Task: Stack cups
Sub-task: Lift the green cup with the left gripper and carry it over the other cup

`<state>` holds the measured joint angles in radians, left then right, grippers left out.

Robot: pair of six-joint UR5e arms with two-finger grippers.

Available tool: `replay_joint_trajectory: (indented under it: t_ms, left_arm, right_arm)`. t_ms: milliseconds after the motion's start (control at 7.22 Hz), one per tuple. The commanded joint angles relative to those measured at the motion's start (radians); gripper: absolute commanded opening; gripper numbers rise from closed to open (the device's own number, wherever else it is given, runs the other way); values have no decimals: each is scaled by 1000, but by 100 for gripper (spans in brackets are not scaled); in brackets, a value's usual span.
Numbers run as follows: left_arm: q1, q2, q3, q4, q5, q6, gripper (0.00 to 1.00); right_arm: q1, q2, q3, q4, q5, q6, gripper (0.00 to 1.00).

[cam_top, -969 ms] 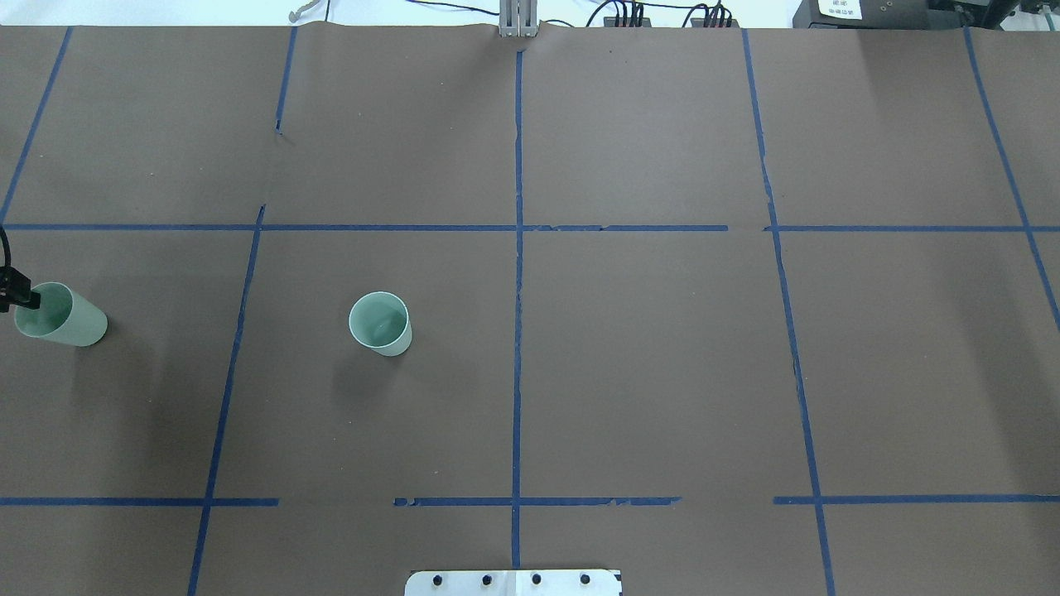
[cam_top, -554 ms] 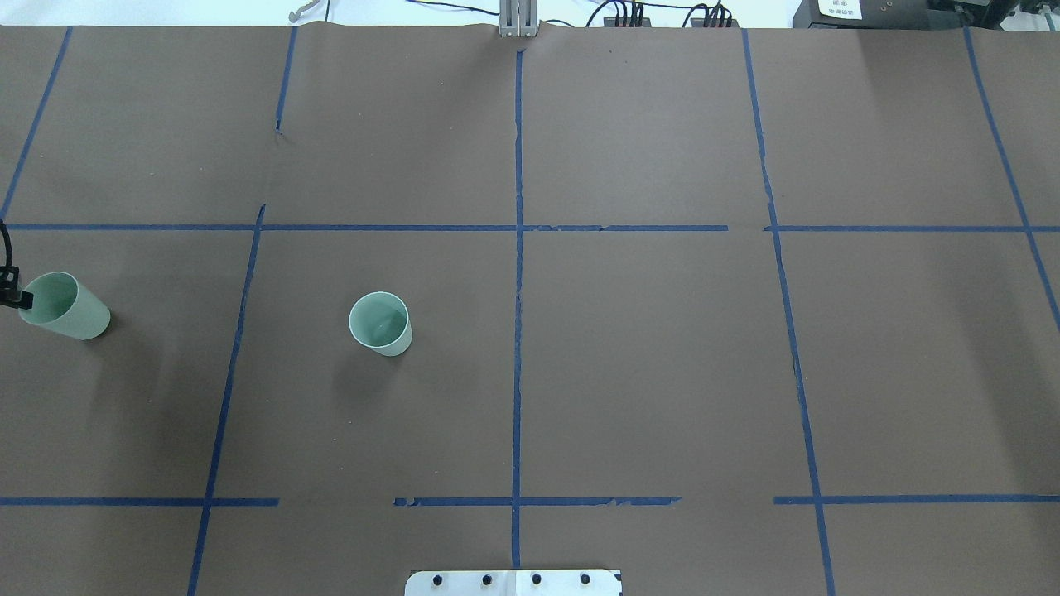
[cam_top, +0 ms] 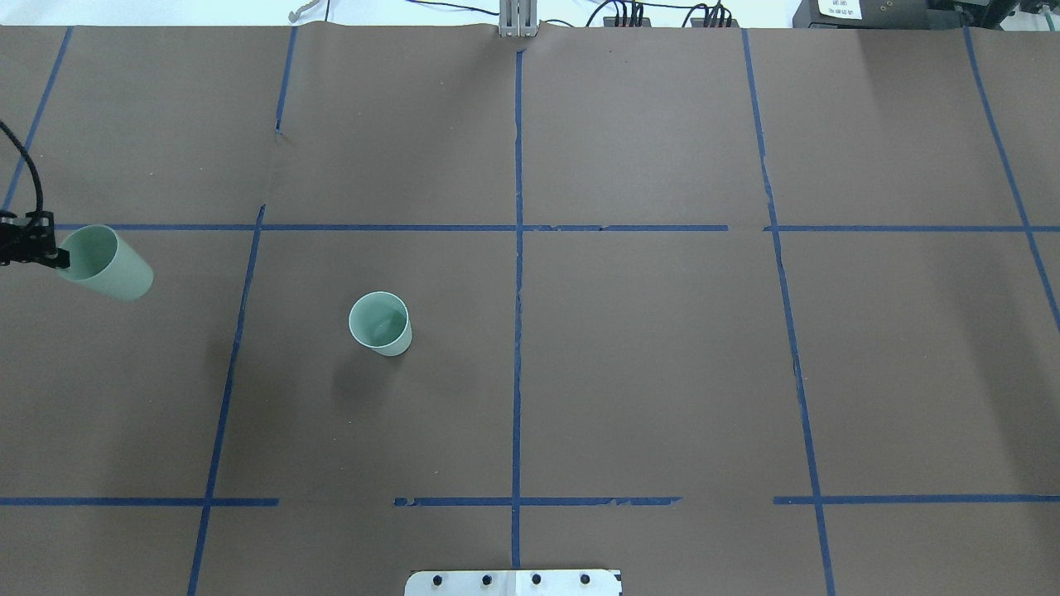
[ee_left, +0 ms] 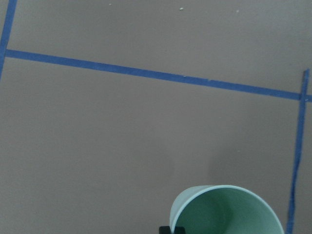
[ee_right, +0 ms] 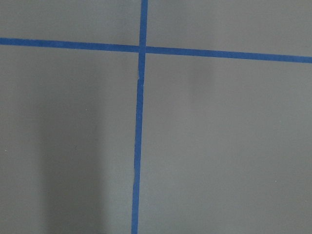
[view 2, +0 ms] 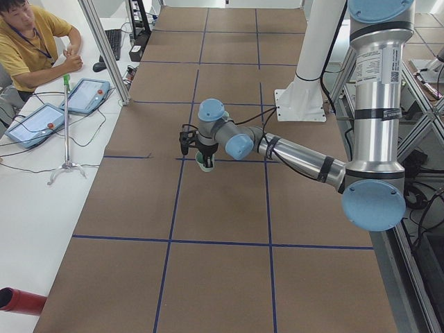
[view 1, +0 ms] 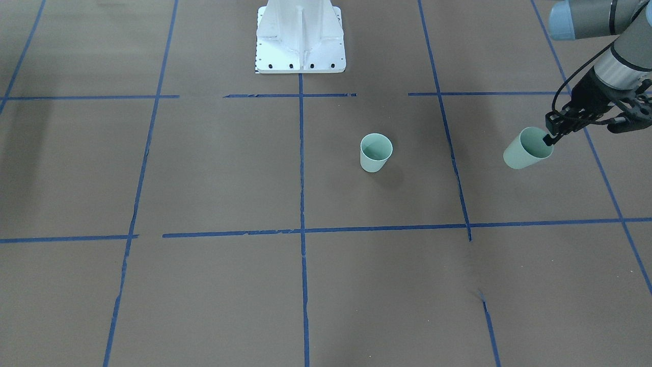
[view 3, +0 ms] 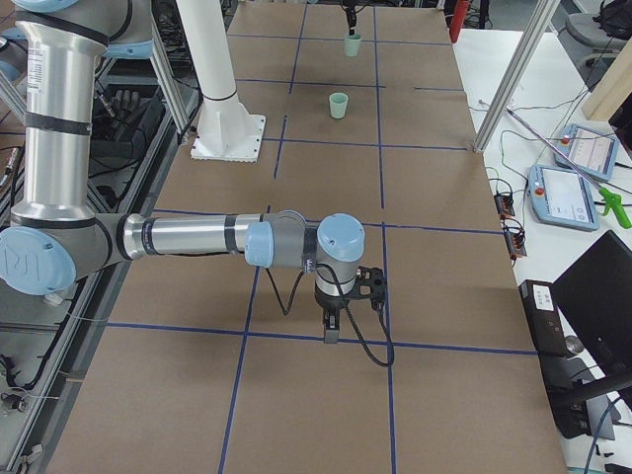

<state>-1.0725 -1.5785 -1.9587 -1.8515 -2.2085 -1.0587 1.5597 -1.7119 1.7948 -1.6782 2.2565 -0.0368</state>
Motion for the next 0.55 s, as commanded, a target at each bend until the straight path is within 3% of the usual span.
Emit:
replay_joint_trajectory:
  t_ms: [0,138,415]
  left_arm:
    - [73,-209,-54,203,51,-223,0]
    - [124,-322,-58,318,82,-307,0]
    - [240,-443,-59,470,151,-452,0]
  right_arm:
    - [0,0,0,0,0,0,100]
    - [0,0,0,0,0,0,100]
    - [0,0,0,0,0,0,100]
